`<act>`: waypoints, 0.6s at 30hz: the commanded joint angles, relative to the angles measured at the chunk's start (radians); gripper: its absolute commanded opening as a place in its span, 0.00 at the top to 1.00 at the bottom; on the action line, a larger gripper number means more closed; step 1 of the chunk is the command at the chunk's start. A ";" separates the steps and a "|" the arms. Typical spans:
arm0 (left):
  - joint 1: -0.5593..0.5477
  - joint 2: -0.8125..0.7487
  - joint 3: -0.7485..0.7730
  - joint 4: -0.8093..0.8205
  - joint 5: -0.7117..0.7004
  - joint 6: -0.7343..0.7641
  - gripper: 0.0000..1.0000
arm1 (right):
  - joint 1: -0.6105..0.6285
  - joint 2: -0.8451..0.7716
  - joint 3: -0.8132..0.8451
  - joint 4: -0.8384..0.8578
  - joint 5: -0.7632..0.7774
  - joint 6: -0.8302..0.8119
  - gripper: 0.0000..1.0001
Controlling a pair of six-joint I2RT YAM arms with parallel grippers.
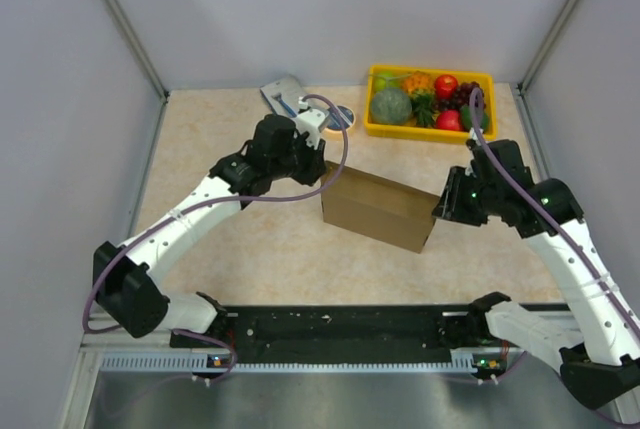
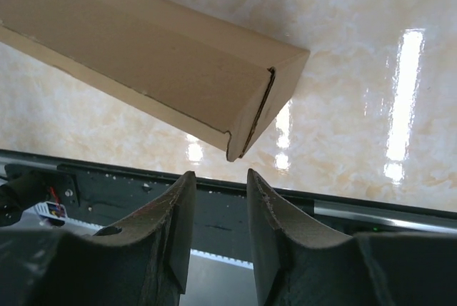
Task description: Fold the paper box
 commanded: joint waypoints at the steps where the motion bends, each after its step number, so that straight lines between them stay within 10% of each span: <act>1: 0.003 0.006 0.031 0.051 0.011 0.006 0.79 | 0.008 0.008 0.014 0.009 0.075 -0.020 0.66; 18: -0.041 -0.053 -0.116 0.129 -0.079 -0.078 1.00 | 0.057 0.064 -0.071 0.109 0.147 0.009 1.00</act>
